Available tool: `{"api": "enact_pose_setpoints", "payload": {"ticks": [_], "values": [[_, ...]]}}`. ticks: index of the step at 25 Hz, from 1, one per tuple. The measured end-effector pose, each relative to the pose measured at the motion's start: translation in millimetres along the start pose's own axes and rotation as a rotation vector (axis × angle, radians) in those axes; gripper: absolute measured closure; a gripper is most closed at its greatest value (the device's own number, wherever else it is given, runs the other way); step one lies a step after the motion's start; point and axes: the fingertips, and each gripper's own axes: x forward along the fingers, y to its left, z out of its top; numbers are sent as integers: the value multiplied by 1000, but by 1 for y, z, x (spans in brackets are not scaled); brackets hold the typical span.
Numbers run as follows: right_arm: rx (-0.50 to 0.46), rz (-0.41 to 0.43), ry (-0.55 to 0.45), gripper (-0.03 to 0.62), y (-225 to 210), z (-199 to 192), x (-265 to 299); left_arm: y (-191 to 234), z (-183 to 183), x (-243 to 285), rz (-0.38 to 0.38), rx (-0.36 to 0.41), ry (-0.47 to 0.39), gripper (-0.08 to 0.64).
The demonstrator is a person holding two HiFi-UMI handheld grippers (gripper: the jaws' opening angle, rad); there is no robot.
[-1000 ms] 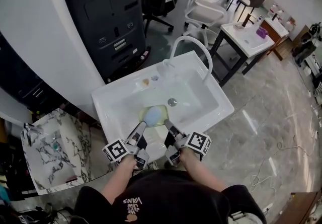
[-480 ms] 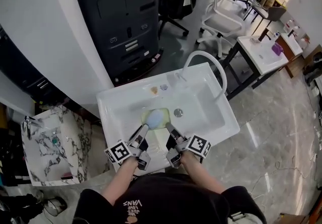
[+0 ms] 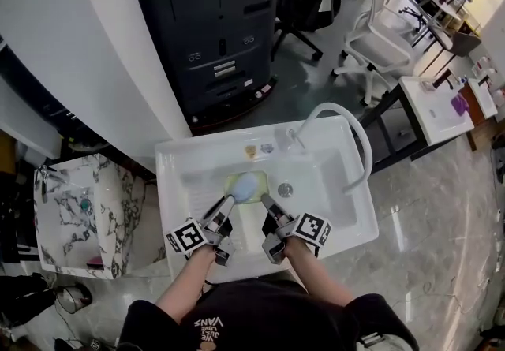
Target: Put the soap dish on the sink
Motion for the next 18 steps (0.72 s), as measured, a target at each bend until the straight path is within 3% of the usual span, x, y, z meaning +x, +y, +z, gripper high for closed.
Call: {"api": "enact_pose_setpoints", "payload": {"ticks": [18], "values": [[-9, -22, 115, 518, -39, 31, 52, 47, 15, 43, 60, -17, -78, 391]]}}
